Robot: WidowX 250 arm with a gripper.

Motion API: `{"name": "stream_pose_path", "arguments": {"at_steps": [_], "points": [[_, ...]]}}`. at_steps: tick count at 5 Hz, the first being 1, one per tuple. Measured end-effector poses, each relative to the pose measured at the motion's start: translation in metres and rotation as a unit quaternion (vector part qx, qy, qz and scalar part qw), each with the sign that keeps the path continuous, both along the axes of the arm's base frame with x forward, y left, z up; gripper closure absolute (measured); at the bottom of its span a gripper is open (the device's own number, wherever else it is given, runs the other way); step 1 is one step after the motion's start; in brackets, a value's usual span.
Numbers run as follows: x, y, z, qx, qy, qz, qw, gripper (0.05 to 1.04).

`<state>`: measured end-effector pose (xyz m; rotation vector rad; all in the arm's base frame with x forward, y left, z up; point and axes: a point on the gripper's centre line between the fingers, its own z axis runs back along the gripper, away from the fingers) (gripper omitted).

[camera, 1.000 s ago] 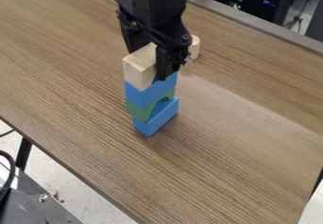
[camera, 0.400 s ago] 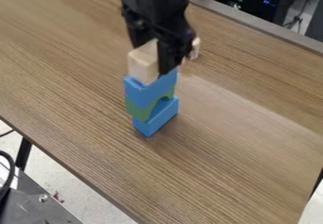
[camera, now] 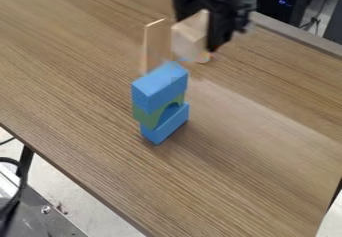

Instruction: Moves the white arch to right side of the table

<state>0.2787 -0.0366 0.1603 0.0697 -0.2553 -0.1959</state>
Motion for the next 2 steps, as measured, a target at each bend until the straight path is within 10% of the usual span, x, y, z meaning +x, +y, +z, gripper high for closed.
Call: {"name": "stream_pose_path", "arguments": {"at_steps": [2], "points": [[0.038, -0.044, -0.053, 0.013, 0.095, 0.081, 0.9921, 0.501]]}}
